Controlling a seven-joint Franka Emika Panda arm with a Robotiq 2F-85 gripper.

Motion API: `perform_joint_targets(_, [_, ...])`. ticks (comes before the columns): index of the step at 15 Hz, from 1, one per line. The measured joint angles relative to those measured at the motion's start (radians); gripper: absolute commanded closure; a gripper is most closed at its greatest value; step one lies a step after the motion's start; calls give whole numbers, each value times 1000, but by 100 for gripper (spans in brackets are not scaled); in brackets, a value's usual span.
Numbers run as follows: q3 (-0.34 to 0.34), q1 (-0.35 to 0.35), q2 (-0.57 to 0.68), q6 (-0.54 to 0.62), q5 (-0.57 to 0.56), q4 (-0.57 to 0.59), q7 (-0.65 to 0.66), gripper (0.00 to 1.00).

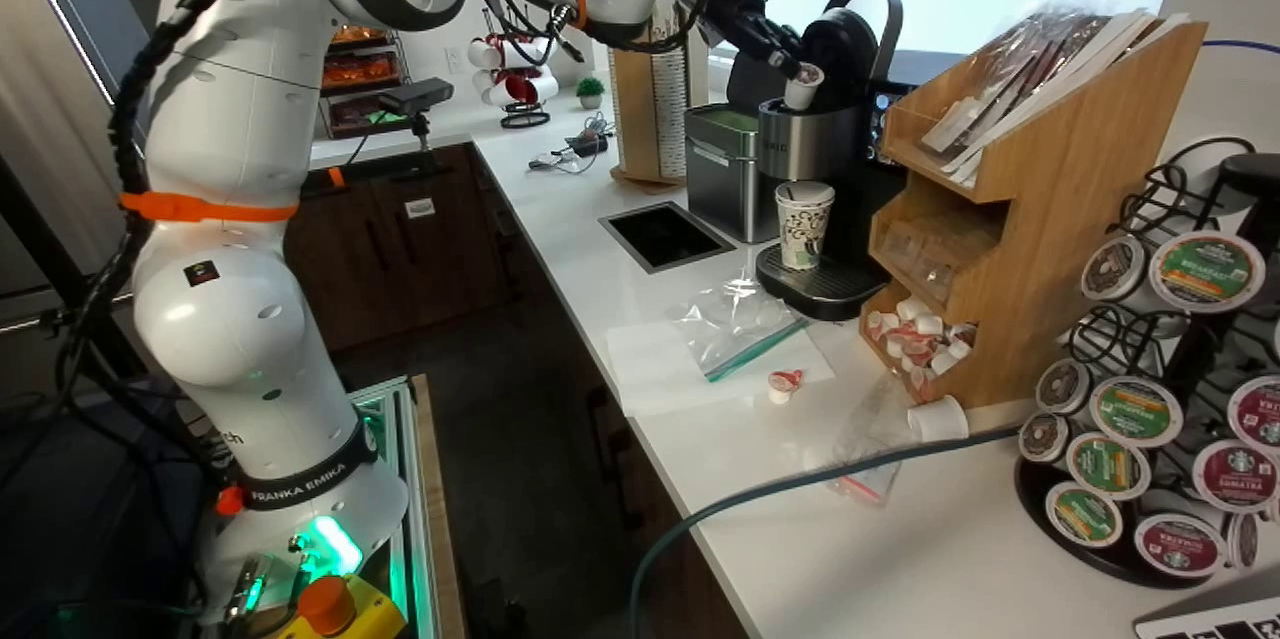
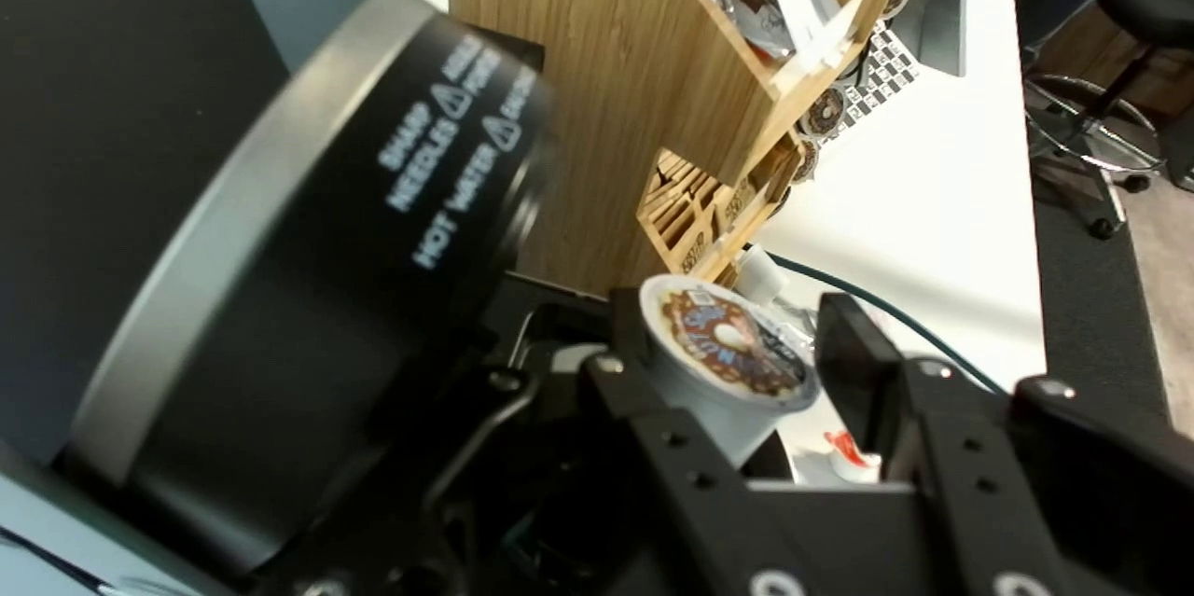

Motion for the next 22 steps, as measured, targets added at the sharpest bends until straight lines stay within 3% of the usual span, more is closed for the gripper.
perform_joint_targets(22, [20, 6, 20, 13, -1, 24, 31, 75])
